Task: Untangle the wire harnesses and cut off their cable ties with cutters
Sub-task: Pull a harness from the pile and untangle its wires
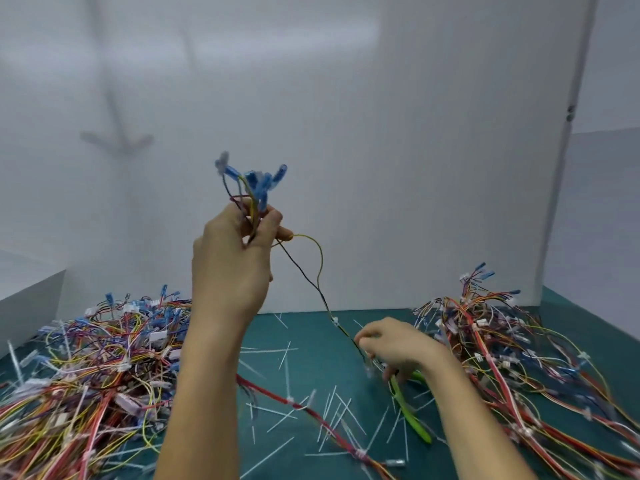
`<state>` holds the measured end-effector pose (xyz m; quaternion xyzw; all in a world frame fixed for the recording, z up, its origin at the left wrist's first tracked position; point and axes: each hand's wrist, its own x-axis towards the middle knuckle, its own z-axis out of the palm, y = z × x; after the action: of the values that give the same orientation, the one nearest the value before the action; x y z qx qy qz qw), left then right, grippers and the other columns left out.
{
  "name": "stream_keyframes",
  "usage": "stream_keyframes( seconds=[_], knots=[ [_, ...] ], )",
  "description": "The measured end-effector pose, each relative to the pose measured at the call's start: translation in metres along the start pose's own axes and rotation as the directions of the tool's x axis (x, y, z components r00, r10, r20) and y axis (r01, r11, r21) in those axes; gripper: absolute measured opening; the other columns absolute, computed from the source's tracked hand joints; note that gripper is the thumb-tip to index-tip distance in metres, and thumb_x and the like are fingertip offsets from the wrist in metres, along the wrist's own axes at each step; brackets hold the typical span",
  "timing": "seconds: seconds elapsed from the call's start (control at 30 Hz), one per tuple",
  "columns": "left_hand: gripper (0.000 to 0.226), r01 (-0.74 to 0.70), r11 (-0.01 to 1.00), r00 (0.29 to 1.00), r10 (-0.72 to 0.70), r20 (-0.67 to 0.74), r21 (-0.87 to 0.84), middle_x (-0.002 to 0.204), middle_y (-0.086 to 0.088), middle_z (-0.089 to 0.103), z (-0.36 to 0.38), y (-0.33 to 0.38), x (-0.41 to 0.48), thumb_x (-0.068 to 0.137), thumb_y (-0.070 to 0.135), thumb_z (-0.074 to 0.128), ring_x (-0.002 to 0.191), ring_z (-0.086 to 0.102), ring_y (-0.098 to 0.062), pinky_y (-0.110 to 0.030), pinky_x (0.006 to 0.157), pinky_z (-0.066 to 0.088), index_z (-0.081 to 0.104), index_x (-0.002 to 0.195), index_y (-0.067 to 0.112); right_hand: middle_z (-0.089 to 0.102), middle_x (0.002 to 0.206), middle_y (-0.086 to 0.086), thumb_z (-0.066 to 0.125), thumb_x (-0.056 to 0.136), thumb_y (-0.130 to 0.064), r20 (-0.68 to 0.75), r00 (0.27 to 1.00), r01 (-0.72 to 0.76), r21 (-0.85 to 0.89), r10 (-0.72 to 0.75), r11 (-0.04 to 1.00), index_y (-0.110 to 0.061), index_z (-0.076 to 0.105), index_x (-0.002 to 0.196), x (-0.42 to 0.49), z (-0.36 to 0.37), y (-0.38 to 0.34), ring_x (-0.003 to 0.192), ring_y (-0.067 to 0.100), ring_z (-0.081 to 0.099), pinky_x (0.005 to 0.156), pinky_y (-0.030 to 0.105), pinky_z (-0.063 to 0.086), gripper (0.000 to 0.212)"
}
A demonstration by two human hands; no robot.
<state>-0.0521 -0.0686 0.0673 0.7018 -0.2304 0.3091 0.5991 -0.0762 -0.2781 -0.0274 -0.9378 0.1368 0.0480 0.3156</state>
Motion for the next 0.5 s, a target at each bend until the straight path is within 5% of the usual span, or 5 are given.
stream_keyframes(
  seconds=[0.1,0.17,0.4,0.5],
  knots=[
    [0.015,-0.008,0.997,0.997,0.014,-0.082,0.073,0.08,0.015,0.074,0.001,-0.004,0.001,0.097,0.032,0.058,0.056,0.056,-0.012,-0.044,0.071,0.056,0.058,0.082,0.034,0.068,0.099,0.004,0.042,0.1,-0.041,-0.111,0.993,-0.063,-0.273,0.034,0.96,-0.026,0.064,0.085,0.009,0.005,0.002,0.092,0.024,0.064,0.087,0.038,0.05,0.031],
    [0.014,0.003,1.0,0.976,-0.004,-0.218,-0.002,0.08,0.014,0.074,-0.001,-0.006,0.003,0.097,0.032,0.058,0.05,0.057,-0.016,-0.044,0.07,0.057,0.059,0.083,0.032,0.063,0.095,0.009,0.04,0.099,-0.04,-0.121,0.991,-0.099,-0.318,0.063,0.943,-0.021,0.057,0.076,0.011,0.002,0.006,0.09,0.026,0.058,0.085,0.037,0.047,0.035],
    [0.015,0.029,0.98,0.91,-0.106,-0.401,-0.195,0.084,0.004,0.075,-0.009,-0.013,0.007,0.1,0.028,0.054,0.065,0.073,-0.009,-0.021,0.056,0.053,0.063,0.1,0.017,0.058,0.133,0.016,0.04,0.101,-0.038,-0.133,0.965,-0.26,-0.372,0.225,0.891,-0.01,0.059,0.124,0.01,-0.01,0.024,0.115,0.031,0.057,0.1,0.04,0.046,0.042],
    [0.017,0.027,0.966,0.897,-0.136,-0.42,-0.257,0.086,-0.002,0.074,-0.008,-0.014,0.008,0.1,0.025,0.055,0.07,0.074,-0.013,-0.025,0.065,0.058,0.064,0.102,0.011,0.052,0.143,0.012,0.046,0.099,-0.039,-0.125,0.947,-0.322,-0.409,0.297,0.854,-0.011,0.051,0.138,0.008,-0.014,0.032,0.124,0.031,0.053,0.105,0.043,0.045,0.048]
  ],
)
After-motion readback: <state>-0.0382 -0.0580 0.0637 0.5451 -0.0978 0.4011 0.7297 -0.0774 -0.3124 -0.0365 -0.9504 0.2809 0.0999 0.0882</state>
